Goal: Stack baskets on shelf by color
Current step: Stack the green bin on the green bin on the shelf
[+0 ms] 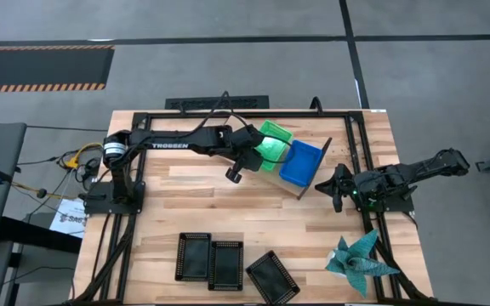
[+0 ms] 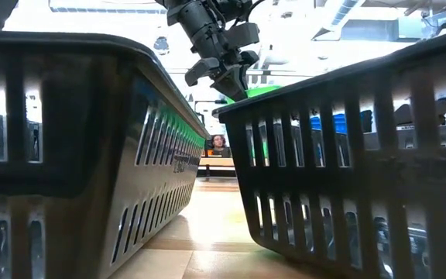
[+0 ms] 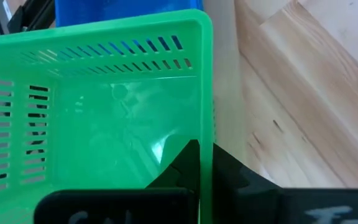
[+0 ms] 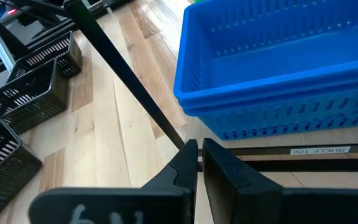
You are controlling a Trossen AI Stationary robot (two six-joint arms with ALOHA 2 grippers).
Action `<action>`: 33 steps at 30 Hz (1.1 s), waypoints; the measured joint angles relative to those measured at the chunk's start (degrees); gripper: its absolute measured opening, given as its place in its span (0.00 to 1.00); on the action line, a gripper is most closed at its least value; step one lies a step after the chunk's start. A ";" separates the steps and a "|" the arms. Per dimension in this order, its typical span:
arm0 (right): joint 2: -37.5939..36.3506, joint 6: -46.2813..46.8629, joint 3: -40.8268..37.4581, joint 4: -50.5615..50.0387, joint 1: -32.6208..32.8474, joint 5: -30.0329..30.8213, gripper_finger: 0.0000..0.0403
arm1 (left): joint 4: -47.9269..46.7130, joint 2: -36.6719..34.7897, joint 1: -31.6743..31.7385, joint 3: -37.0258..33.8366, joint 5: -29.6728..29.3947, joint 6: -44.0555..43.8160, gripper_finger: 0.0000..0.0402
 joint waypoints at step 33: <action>0.00 0.39 -0.04 0.00 0.07 -0.13 0.13 | -0.01 3.67 1.09 0.17 -3.16 0.07 0.00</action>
